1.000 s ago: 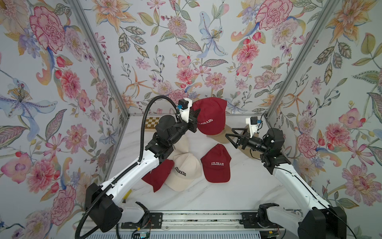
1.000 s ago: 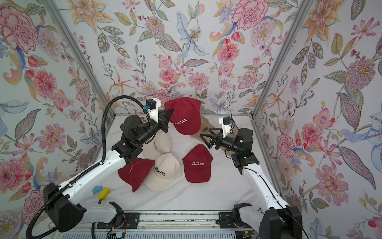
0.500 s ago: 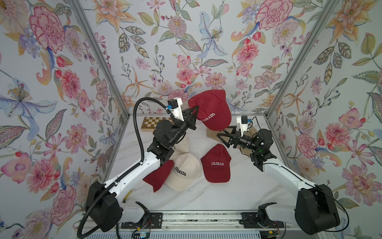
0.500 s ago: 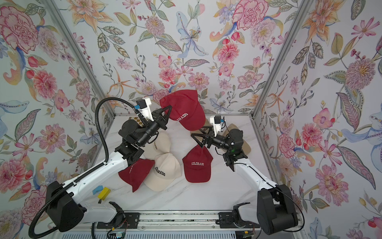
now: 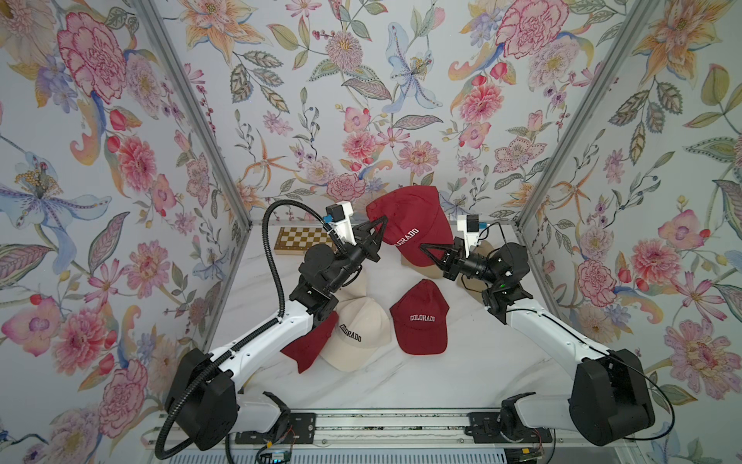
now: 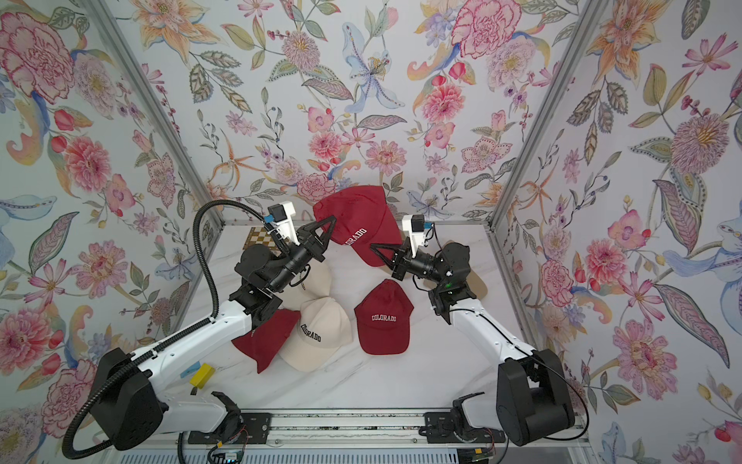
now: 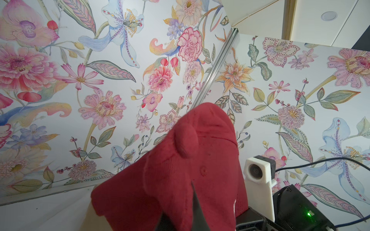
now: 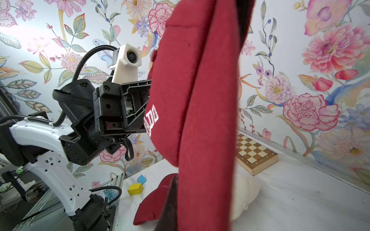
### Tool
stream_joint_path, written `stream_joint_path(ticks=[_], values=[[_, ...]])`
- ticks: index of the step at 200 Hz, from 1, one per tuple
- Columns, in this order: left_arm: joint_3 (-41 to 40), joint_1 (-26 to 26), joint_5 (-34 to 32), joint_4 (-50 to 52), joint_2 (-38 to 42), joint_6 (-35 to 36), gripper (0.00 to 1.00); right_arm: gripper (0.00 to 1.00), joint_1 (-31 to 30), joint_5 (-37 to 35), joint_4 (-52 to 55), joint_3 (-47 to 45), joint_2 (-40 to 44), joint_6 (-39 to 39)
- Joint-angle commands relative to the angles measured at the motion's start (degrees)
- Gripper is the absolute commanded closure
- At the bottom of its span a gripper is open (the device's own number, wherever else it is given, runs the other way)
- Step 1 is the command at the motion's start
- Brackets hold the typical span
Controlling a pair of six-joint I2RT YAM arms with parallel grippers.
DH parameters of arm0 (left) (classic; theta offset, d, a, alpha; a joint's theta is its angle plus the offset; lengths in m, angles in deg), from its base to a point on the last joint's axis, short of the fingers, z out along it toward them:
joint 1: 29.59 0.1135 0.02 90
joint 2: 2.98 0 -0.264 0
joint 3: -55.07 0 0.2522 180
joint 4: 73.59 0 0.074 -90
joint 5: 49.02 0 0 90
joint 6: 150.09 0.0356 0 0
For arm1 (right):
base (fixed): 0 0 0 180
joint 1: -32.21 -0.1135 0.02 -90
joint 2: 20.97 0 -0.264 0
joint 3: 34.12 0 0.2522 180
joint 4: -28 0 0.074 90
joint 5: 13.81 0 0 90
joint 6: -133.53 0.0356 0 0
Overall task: Stack the baseball caps by color
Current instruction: Pick up the baseball cap from the center of the board.
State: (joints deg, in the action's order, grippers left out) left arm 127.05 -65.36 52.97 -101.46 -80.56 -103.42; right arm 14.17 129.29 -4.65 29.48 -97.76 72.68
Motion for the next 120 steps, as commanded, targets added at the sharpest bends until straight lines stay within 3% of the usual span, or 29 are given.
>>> stream_joint_path(ticks=[1, 14, 21, 35, 46, 73, 88, 120], values=[[0.2, 1.3, 1.6, -0.4, 0.7, 2.5, 1.00, 1.00, 0.2, 1.3, 5.1, 1.8, 2.9, -3.4], [1.5, 2.1, 2.6, 4.0, 1.3, 6.4, 0.98, 1.00, 1.1, 2.2, 8.3, 2.2, 4.3, -4.0], [2.0, 2.9, 3.8, 6.1, 1.9, 8.9, 0.77, 1.00, 1.5, 2.7, 11.1, 2.6, 5.1, -4.5], [3.8, 5.0, 7.2, 11.1, 3.0, 14.3, 0.25, 1.00, 2.5, 4.6, 18.5, 4.2, 6.6, -6.8], [4.8, 6.5, 8.4, 14.8, 4.4, 19.1, 0.01, 1.00, 3.3, 6.3, 25.0, 5.5, 7.5, -9.3], [5.4, 11.1, 16.4, 18.7, 6.9, 28.8, 0.00, 1.00, 4.2, 9.1, 36.7, 7.2, 9.4, -15.0], [5.7, 13.4, 25.3, 19.8, 6.9, 32.7, 0.00, 1.00, 4.5, 9.9, 40.5, 7.4, 10.3, -17.3], [10.0, 14.1, 34.8, 29.9, 5.0, 43.2, 0.00, 1.00, 4.8, 10.9, 46.6, 8.7, 10.7, -20.7]])
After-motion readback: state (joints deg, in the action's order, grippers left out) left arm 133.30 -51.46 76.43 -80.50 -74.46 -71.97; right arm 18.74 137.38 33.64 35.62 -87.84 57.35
